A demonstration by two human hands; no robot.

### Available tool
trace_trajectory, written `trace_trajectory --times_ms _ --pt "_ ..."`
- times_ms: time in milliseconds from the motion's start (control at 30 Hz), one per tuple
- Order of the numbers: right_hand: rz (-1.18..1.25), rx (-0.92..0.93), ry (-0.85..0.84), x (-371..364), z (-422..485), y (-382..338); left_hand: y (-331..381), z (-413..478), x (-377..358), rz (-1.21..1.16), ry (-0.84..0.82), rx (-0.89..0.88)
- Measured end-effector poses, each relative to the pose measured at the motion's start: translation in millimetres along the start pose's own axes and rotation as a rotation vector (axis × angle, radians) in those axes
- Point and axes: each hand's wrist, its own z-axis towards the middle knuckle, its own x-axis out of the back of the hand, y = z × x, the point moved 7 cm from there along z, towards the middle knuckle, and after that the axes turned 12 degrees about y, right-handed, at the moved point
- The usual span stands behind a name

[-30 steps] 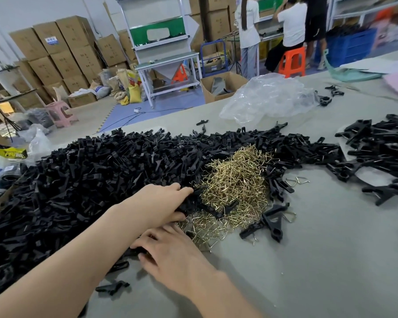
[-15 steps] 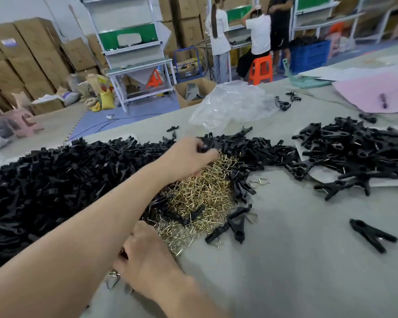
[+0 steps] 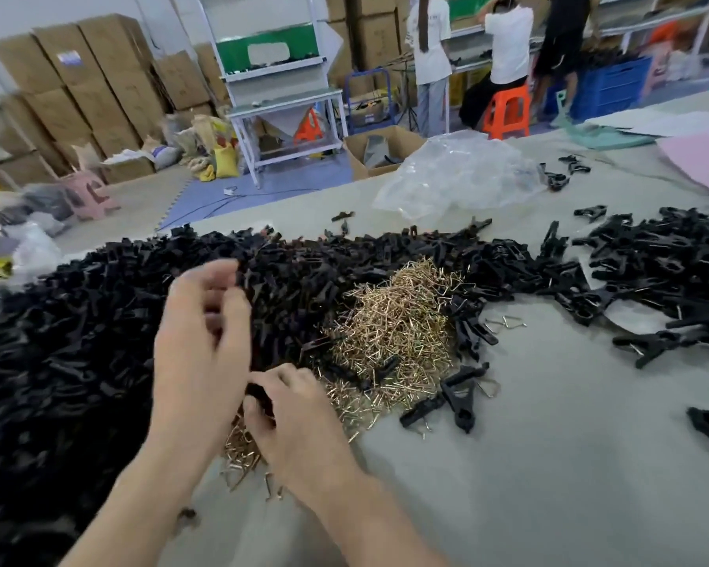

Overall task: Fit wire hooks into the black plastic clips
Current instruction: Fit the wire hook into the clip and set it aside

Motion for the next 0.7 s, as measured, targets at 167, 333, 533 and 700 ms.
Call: trace_trajectory --times_ms 167,333,533,700 --pt "0.150 -0.211 -0.037 14 -26 -21 -93 -91 66 0.583 -0.225 0.027" --pt "0.204 -0.322 -0.010 18 -30 -3 -107 -86 47 0.773 -0.322 -0.077" --pt "0.223 -0.412 -0.012 13 -32 3 -107 -60 30 0.753 -0.158 -0.169" --pt "0.206 -0.420 -0.041 15 -33 0 -123 -57 43 0.426 -0.108 -0.064"
